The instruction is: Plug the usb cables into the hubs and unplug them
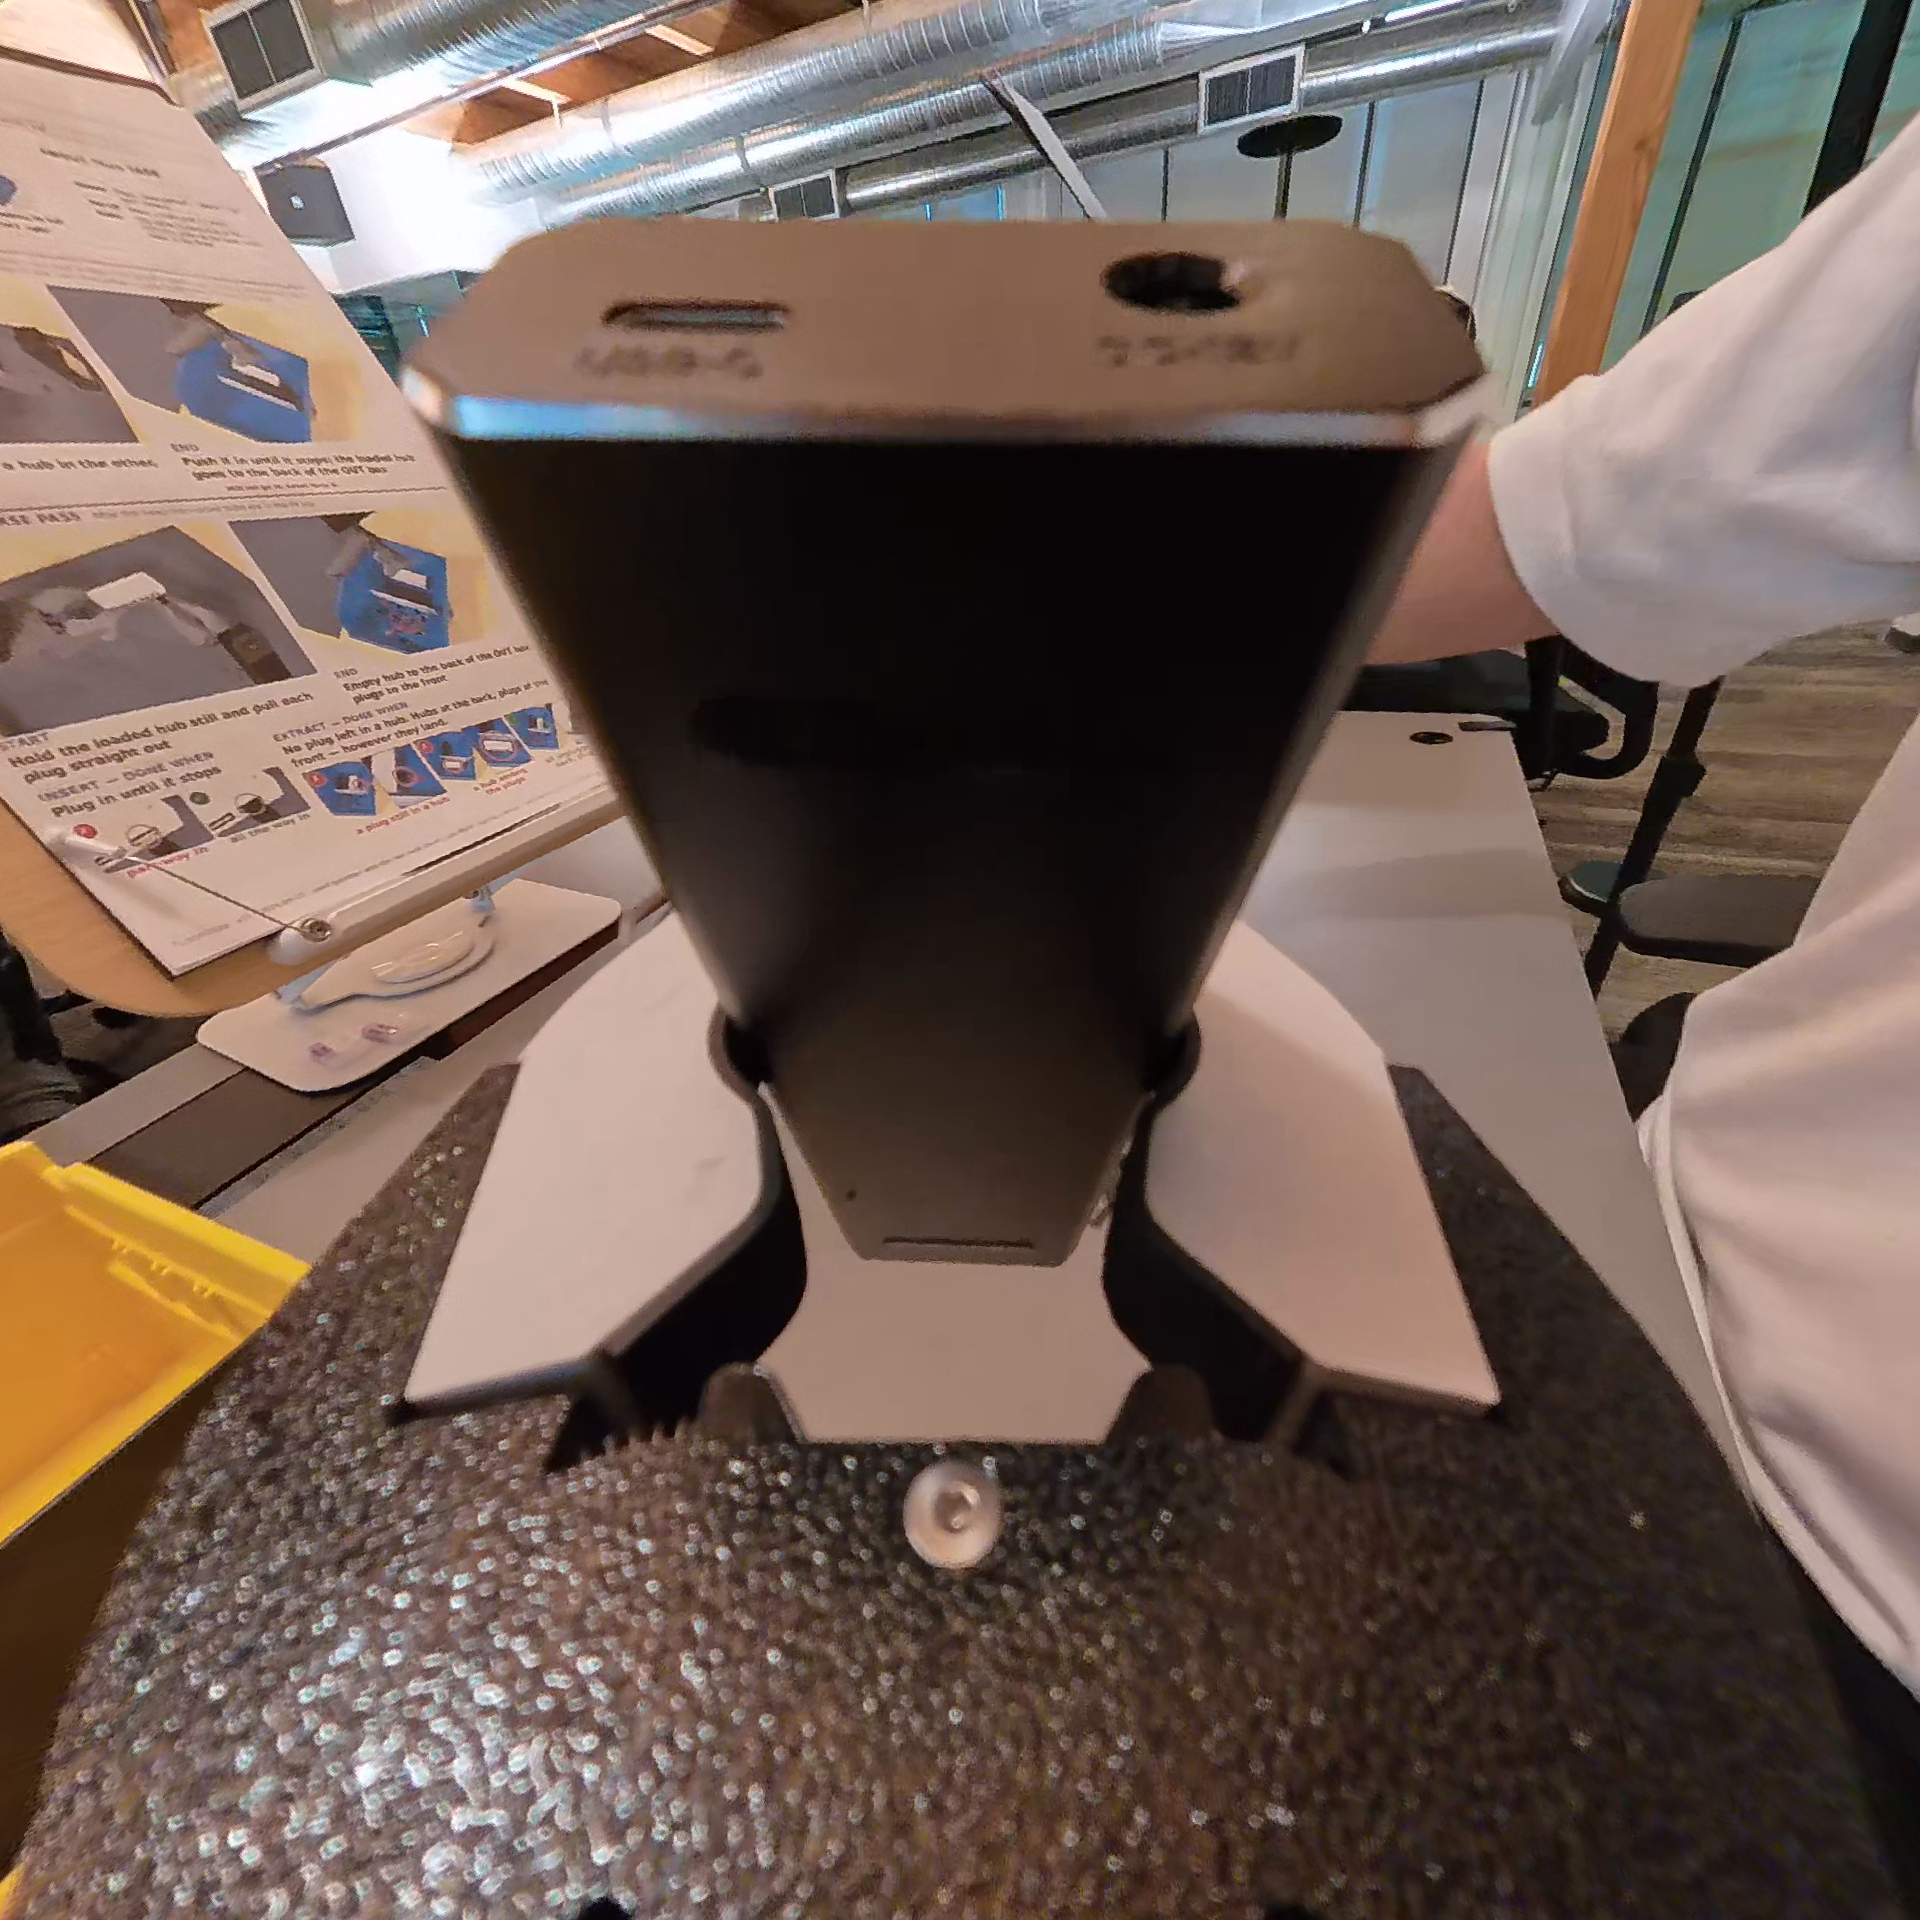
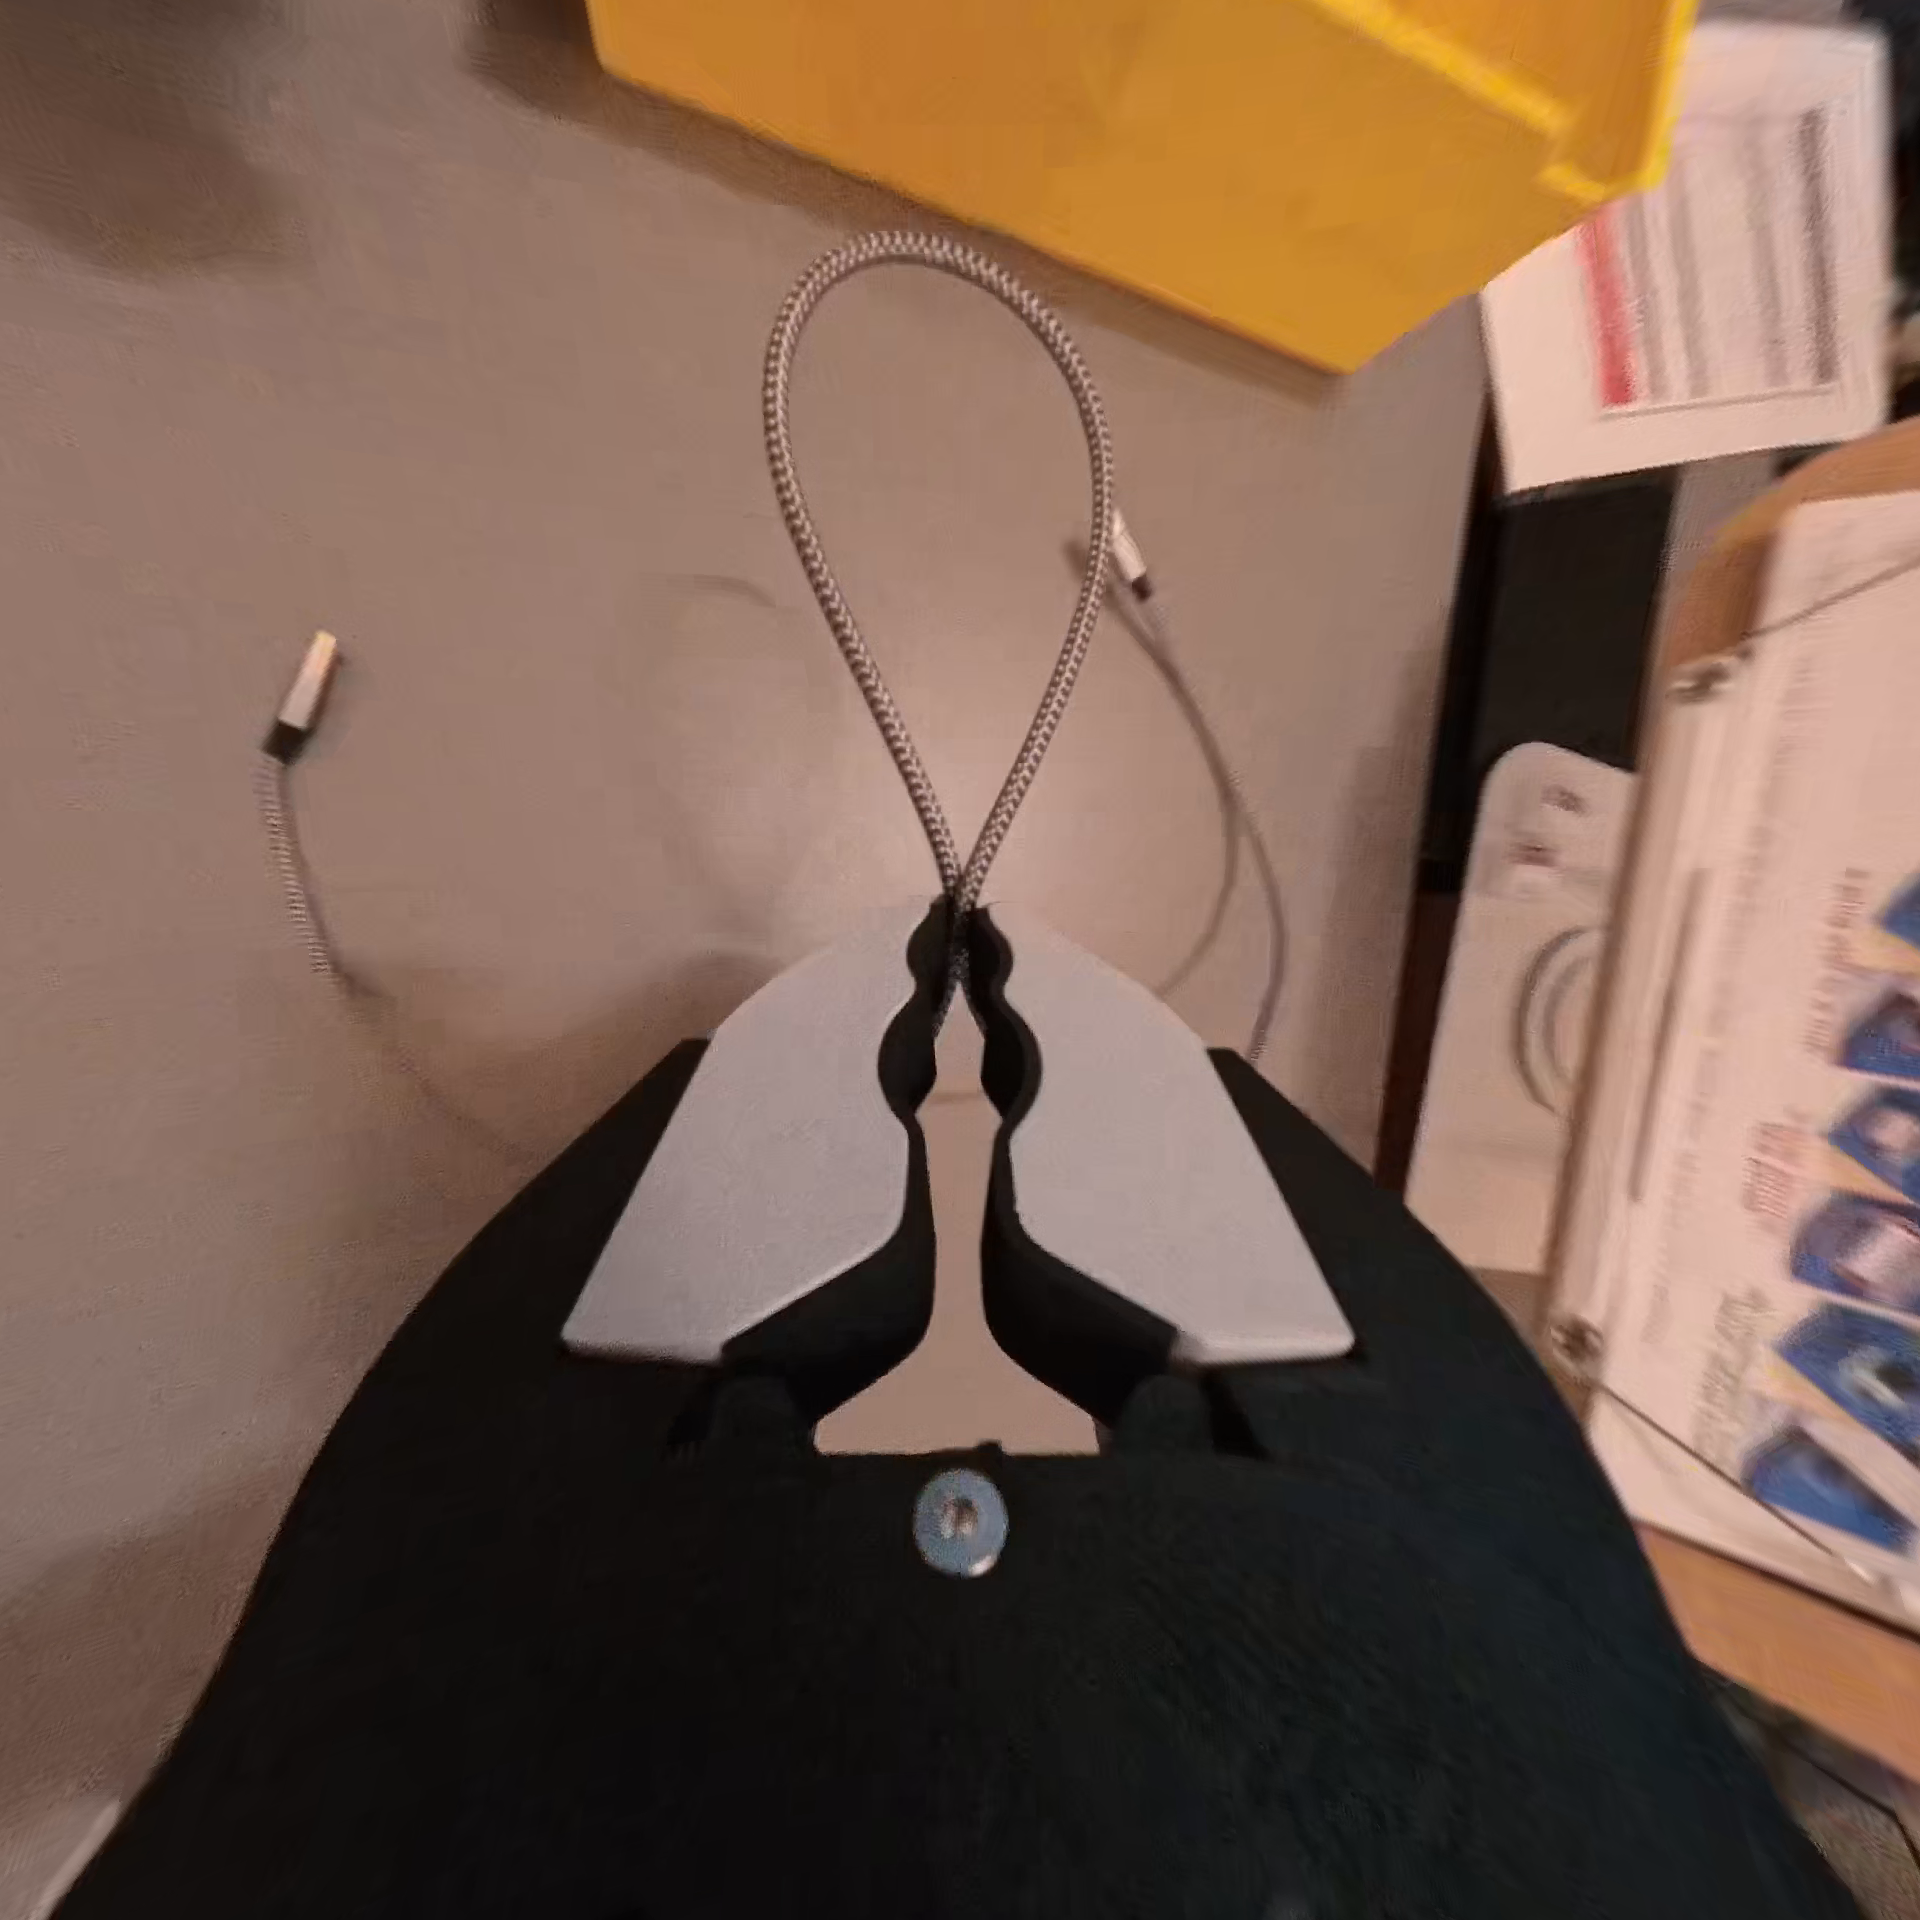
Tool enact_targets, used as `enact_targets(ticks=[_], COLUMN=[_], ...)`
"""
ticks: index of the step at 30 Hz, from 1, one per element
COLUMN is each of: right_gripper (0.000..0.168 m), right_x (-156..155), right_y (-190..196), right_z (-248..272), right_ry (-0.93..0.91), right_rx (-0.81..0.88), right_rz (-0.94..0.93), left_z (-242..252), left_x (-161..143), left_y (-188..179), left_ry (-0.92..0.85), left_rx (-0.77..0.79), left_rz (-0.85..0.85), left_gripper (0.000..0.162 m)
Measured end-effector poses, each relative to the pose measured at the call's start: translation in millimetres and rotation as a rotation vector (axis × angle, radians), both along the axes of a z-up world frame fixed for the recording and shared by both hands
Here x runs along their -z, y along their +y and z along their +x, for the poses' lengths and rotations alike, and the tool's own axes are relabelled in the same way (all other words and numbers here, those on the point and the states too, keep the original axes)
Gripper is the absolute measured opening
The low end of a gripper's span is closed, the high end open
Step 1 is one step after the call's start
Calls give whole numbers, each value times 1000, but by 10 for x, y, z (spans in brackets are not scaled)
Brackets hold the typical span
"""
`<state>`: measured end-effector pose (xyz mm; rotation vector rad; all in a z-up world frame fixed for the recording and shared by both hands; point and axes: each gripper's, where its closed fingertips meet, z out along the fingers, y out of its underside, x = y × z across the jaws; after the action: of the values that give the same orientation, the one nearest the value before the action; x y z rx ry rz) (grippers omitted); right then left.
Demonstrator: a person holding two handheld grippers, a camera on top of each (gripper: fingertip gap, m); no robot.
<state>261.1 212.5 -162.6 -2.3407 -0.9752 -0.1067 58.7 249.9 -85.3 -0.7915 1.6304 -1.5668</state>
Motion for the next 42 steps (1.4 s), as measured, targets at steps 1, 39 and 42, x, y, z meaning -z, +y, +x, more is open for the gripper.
enact_targets(ticks=[1, 39, 42], right_gripper=[4, 4, 4], right_x=[-295, -2508, -2178], right_y=[-84, -2861, -2793], right_z=[34, 654, 931], right_ry=[0, 198, 190], right_rx=[8, 299, 391], right_rz=[55, 543, 516], left_z=[-7, 73, 82], left_x=[-8, -9, -21], left_y=[1, -269, -298], left_ry=[-4, -4, -12], left_rx=[1, 90, 104], left_rz=[-2, -8, -21], left_gripper=[70, 70, 70])
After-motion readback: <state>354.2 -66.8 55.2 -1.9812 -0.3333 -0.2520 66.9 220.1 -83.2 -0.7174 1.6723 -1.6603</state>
